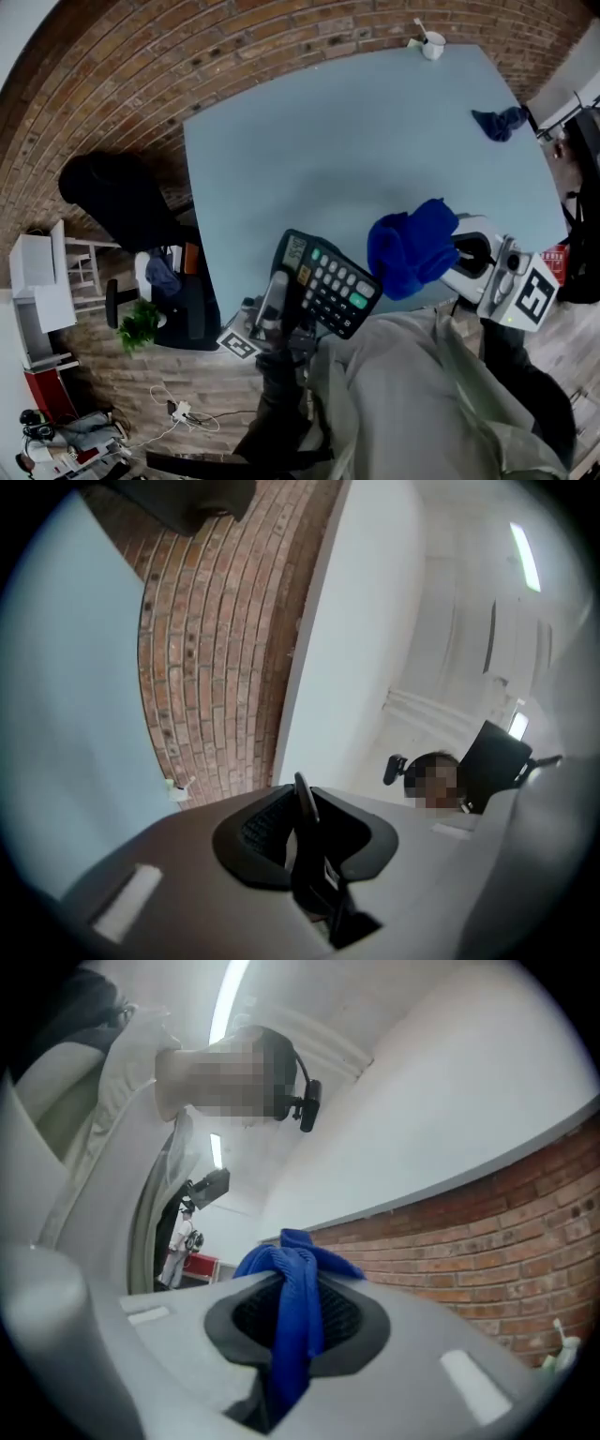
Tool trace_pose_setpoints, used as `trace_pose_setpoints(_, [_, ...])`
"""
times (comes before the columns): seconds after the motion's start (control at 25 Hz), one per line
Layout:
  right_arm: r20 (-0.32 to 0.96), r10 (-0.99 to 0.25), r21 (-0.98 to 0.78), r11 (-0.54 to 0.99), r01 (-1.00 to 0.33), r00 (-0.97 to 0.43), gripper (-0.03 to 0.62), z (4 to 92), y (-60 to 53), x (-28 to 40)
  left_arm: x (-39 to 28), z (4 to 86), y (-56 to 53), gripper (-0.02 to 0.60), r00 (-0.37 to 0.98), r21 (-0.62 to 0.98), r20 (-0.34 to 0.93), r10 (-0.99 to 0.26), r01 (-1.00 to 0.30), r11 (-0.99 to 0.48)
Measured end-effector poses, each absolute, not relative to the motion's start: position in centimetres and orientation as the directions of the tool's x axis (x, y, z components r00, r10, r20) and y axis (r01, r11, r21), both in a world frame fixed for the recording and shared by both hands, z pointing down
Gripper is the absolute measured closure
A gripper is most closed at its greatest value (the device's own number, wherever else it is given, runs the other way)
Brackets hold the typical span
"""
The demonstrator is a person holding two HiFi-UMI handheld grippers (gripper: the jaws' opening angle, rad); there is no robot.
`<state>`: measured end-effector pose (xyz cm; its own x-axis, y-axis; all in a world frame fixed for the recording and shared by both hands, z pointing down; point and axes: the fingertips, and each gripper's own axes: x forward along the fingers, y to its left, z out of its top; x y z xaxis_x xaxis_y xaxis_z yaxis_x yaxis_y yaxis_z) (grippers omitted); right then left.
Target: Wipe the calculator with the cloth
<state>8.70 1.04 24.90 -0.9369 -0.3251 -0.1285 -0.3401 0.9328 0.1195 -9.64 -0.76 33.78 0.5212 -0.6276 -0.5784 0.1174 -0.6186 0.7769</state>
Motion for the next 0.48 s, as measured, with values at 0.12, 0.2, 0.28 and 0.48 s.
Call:
trace_pose_setpoints(0.12, [0.089,-0.298,0.219,0.937,-0.273,-0.95,0.543,26.1,2.2,5.0,-9.5,34.7,-1.4,0.525,0.548,0.792,-0.482,-0.683,-0.061,-0.608])
trace_pose_setpoints(0.2, [0.295,-0.341,0.323,0.915,-0.243,-0.893,0.543,29.0,2.2,2.6,-8.9,35.1,-2.0,0.523,0.553,0.798,-0.413,-0.724,-0.163,-0.58])
trace_pose_setpoints(0.28, [0.441,-0.359,0.398,0.9,-0.179,-0.823,0.543,31.5,2.6,1.0,-8.3,35.8,-2.3,0.522,0.541,0.81,-0.369,-0.756,-0.211,-0.547])
trace_pose_setpoints(0.48, [0.571,-0.206,0.397,0.917,0.047,-0.795,0.543,34.7,6.4,-2.6,-8.2,37.0,-2.2,0.518,0.527,0.838,-0.34,-0.779,-0.206,-0.505])
